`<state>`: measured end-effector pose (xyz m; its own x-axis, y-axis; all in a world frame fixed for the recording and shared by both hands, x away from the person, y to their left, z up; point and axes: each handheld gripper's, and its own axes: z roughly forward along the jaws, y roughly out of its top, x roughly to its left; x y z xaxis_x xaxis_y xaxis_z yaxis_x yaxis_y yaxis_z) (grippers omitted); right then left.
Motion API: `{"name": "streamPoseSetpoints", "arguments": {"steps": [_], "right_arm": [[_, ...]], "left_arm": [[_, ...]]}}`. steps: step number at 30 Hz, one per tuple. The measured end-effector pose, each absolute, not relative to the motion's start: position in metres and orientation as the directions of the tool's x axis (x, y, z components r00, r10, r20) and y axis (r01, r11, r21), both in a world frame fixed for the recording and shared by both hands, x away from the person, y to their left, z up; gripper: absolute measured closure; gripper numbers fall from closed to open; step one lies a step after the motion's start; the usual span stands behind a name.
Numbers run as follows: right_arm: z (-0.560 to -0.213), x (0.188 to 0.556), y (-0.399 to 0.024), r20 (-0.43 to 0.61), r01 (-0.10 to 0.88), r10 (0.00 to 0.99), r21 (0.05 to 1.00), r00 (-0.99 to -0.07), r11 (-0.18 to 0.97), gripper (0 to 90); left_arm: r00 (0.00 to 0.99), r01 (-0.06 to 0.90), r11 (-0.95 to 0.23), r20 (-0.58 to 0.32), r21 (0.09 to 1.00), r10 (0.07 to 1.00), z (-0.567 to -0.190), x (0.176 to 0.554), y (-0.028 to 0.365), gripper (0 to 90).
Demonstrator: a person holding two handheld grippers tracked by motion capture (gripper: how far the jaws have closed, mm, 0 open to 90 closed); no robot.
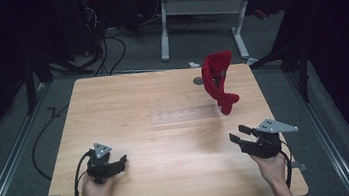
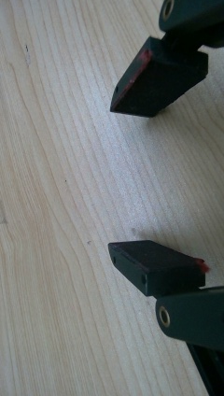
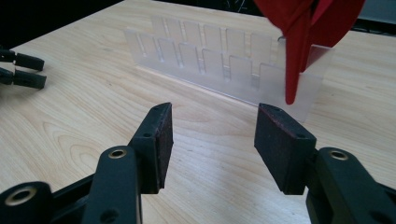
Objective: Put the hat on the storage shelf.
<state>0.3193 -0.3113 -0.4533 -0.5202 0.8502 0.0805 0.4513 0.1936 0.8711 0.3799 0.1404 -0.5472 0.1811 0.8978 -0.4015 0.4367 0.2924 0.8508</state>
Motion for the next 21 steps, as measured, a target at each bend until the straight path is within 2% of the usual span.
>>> {"name": "streamPoseSetpoints", "arguments": {"steps": [21], "right_arm": [[-0.503,0.337,-0.286,0.049,0.528,0.854,0.804,-0.518,0.274,46.6]], "left_arm": [[0.181,0.436,0.293,-0.402,0.851,0.898,-0.547,0.38,0.14,27.5]]}}
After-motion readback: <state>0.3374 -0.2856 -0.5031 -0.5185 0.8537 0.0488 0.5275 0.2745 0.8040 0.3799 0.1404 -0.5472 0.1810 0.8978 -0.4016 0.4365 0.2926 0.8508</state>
